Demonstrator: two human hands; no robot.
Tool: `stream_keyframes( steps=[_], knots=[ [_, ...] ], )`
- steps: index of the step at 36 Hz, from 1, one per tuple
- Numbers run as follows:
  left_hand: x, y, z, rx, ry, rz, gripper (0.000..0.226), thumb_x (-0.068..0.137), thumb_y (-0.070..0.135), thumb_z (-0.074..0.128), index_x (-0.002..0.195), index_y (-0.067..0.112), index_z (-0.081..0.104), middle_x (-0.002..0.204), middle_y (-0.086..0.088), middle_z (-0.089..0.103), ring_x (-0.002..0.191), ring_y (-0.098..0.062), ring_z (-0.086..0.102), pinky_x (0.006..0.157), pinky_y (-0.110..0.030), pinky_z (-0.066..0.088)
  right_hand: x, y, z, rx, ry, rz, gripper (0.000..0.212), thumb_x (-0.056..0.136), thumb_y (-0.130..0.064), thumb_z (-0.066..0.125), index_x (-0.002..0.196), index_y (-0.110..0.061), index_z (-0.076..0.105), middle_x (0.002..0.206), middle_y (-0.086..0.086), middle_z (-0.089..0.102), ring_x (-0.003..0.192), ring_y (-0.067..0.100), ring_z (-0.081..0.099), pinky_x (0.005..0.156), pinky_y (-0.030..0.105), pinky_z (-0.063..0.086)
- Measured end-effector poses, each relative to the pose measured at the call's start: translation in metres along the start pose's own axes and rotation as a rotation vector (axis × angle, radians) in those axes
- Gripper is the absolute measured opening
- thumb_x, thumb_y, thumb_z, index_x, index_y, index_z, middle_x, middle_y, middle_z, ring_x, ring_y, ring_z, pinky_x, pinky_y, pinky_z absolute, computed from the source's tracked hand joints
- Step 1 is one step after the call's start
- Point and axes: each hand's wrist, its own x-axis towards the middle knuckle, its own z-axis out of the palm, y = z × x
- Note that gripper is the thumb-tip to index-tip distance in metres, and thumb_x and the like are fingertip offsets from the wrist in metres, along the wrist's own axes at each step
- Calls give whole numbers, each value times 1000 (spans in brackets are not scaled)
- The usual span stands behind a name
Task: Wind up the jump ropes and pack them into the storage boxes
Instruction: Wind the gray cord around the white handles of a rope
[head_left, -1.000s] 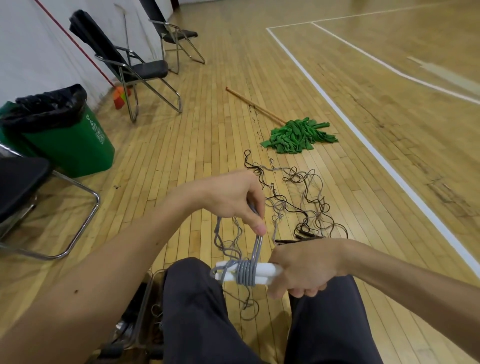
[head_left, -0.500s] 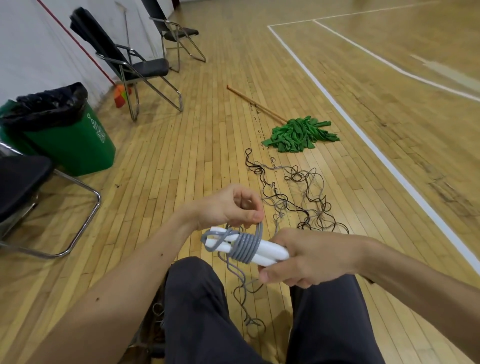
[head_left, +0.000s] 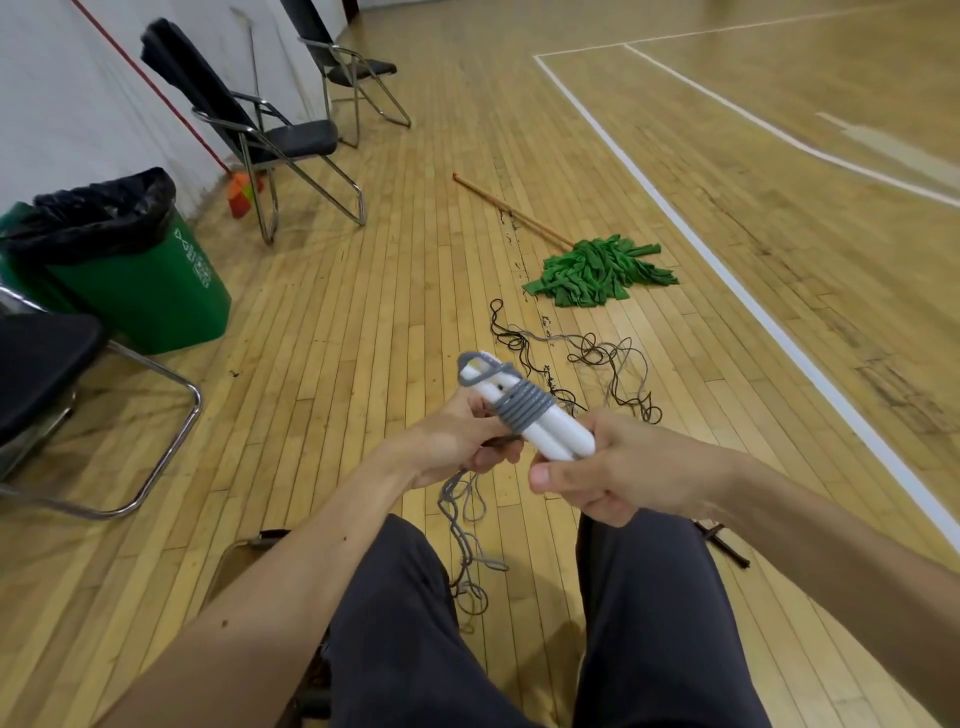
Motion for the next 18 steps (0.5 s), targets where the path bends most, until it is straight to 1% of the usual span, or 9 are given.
stream_keyframes(
  steps=[2,4,5,7,9,11,13,16,18],
  knots=[
    [-5,6,6,-17,-1,44,17,102,15,54,92,7,64,59,1,57,47,-10,37,44,-21,24,2,2,-3,41,28,-2,21,98,-18,64,82,-11,52,61,0,34,48,11,28,44,22,24],
    [-6,2,6,4,-16,49,27,103,22,51,98,-1,65,60,-1,57,46,-9,36,42,-20,24,3,4,-6,75,47,-1,19,98,-19,64,83,-11,53,61,1,33,47,11,28,44,22,24],
    [-9,3,9,23,-19,42,32,104,25,48,95,0,66,59,-1,57,44,-8,37,41,-19,26,4,5,-8,86,57,-1,19,97,-19,65,84,-11,54,62,1,33,47,11,28,44,22,25],
    [-14,7,13,44,-23,57,37,105,30,45,83,9,66,58,-1,58,42,-7,39,40,-18,27,7,8,-10,96,81,2,20,96,-20,66,88,-9,52,62,0,33,47,11,28,44,21,26],
    [-14,6,15,54,-25,80,40,104,34,44,78,12,65,58,-4,57,42,-8,39,39,-19,27,9,12,-13,102,102,4,23,94,-24,68,94,-9,50,61,-1,34,48,11,27,44,21,26],
    [-15,6,16,57,-32,95,41,101,39,46,80,9,65,59,-6,56,42,-10,38,41,-21,27,10,15,-16,107,119,9,27,90,-29,69,94,-9,52,62,-1,34,49,11,27,45,22,25],
    [-16,5,15,63,-28,102,43,96,44,49,82,8,66,59,-5,56,42,-11,38,44,-25,29,10,18,-19,102,145,14,22,93,-26,68,89,-11,53,62,-1,34,48,11,27,46,23,24],
    [-17,4,14,85,-28,116,44,94,47,52,84,7,68,56,-3,54,43,-12,37,47,-27,31,12,24,-24,123,178,31,25,96,-21,66,88,-12,44,59,-2,33,46,11,26,44,22,24],
    [-17,3,15,96,-30,115,44,95,47,52,84,7,68,55,-3,53,43,-13,37,47,-28,30,13,26,-26,121,188,35,25,97,-20,66,90,-12,43,58,-3,33,45,10,26,43,21,25]
  ],
)
